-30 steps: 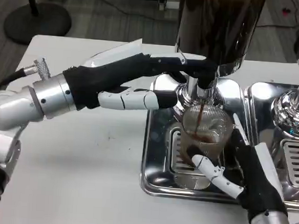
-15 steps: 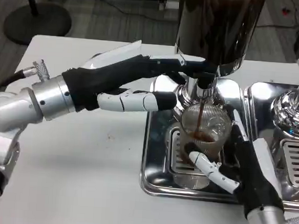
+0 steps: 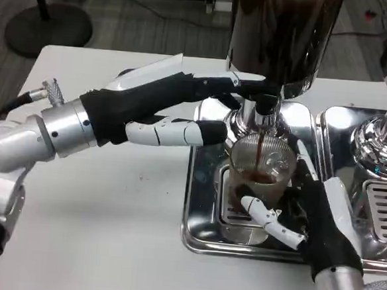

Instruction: Grasp the cup under the faucet to collect the drink, then remove the cup.

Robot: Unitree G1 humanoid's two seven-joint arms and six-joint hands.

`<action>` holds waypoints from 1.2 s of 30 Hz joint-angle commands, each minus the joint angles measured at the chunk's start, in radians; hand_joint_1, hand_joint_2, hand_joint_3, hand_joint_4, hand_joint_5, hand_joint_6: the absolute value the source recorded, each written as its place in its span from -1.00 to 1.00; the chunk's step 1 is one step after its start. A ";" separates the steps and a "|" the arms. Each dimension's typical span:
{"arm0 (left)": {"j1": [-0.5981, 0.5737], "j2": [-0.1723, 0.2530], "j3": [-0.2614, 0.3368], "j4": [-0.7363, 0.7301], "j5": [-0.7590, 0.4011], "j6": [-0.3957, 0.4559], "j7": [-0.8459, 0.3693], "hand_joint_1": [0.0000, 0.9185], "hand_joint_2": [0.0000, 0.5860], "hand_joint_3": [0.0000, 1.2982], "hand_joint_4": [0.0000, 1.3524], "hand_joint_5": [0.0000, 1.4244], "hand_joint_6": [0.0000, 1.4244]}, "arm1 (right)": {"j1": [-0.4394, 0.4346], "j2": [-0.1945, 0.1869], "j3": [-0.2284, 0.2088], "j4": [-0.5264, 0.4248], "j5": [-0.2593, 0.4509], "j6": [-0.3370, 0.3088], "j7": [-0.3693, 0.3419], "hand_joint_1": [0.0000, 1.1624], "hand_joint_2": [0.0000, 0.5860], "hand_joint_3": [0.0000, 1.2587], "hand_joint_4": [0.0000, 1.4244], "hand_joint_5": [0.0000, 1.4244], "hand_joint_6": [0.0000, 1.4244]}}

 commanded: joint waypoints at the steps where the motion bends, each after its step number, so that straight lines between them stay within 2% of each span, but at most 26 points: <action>1: 0.032 0.020 -0.018 -0.001 0.027 0.010 -0.028 -1.00 -0.68 -0.70 -0.81 -0.79 -0.65 | -0.010 0.012 0.012 0.006 -0.013 0.009 -0.015 0.02 -0.36 -0.88 -0.87 -0.74 -0.51; 16: 0.050 0.020 -0.003 -0.016 0.032 0.022 0.007 -1.00 -0.65 -0.71 -0.82 -0.79 -0.65 | -0.007 0.027 0.014 -0.008 -0.049 0.032 -0.041 0.02 -0.35 -0.82 -0.85 -0.71 -0.50; 22: 0.079 0.015 0.040 -0.021 0.014 0.018 0.078 -1.00 -0.71 -0.86 -0.96 -0.84 -0.65 | -0.008 0.035 0.015 -0.009 -0.058 0.032 -0.051 0.03 -0.34 -0.80 -0.82 -0.69 -0.50; 32: 0.107 0.029 0.111 0.013 0.013 0.051 0.143 -1.00 -0.69 -0.86 -0.97 -0.84 -0.65 | -0.012 0.044 0.018 -0.001 -0.060 0.025 -0.070 0.04 -0.34 -0.78 -0.80 -0.66 -0.48; 36: 0.124 0.037 0.129 0.044 0.014 0.055 0.156 -1.00 -0.60 -0.83 -0.93 -0.83 -0.65 | -0.012 0.050 0.024 0.005 -0.071 0.021 -0.092 0.04 -0.34 -0.72 -0.74 -0.59 -0.40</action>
